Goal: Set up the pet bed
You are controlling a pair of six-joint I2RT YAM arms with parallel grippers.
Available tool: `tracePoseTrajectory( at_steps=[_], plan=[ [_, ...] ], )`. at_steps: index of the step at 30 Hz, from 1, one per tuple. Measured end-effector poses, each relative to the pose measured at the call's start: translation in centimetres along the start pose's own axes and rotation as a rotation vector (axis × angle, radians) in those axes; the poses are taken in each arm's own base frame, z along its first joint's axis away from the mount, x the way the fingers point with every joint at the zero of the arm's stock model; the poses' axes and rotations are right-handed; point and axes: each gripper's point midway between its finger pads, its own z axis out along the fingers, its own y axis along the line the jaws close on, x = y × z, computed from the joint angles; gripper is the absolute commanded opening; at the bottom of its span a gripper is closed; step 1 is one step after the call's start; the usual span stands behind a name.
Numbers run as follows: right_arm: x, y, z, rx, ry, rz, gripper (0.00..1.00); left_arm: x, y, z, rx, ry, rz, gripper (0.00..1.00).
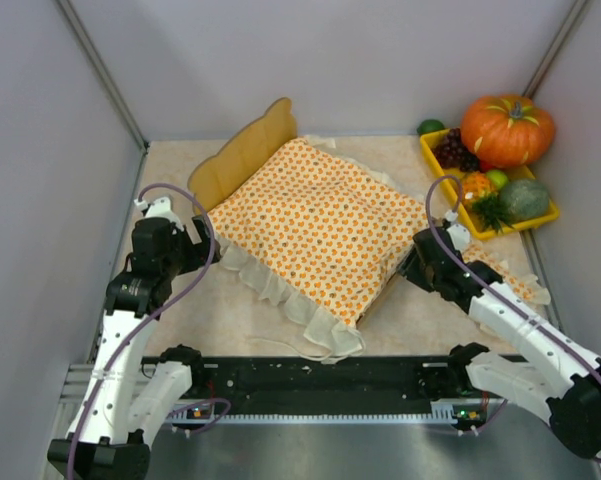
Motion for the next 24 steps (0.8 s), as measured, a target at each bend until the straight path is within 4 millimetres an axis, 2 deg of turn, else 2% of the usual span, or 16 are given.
tracePoseTrajectory(
  at_steps=[4, 9, 15, 20, 24],
  plan=[
    [0.2, 0.1, 1.0, 0.019, 0.009, -0.007, 0.38, 0.0, 0.0, 0.0, 0.000, 0.000, -0.001, 0.99],
    [0.3, 0.7, 2.0, 0.026, 0.013, -0.012, 0.00, 0.0, 0.0, -0.1, 0.001, -0.002, -0.001, 0.99],
    [-0.6, 0.8, 2.4, 0.063, -0.005, -0.057, 0.00, -0.1, 0.0, -0.2, 0.003, -0.008, 0.000, 0.99],
    [-1.7, 1.4, 3.2, 0.101, 0.021, -0.230, 0.00, 0.1, -0.7, -0.3, 0.044, 0.004, 0.007, 0.99],
    [-3.6, 3.3, 5.3, 0.117, 0.036, -0.408, 0.00, 0.2, -2.4, -1.0, 0.151, -0.002, 0.034, 0.99]
  ],
)
